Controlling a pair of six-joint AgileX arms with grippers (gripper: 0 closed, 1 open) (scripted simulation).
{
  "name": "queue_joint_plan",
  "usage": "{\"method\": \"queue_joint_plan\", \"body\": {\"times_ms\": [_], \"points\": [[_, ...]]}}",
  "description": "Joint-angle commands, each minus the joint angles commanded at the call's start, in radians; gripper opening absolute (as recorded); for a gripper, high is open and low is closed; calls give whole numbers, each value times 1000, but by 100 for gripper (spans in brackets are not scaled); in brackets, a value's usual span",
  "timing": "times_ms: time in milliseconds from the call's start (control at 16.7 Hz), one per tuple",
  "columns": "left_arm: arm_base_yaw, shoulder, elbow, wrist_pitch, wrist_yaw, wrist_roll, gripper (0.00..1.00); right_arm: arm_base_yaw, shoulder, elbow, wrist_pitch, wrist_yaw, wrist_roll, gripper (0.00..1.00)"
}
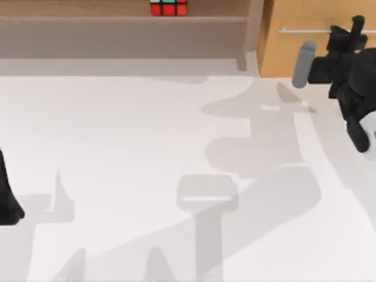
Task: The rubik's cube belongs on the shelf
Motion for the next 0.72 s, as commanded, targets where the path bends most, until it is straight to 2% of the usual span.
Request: {"method": "queue_joint_plan", "body": {"times_ms": [720], "points": [[0,0,0,0,0,0,100,0,0,0,0,0,0,98]]}}
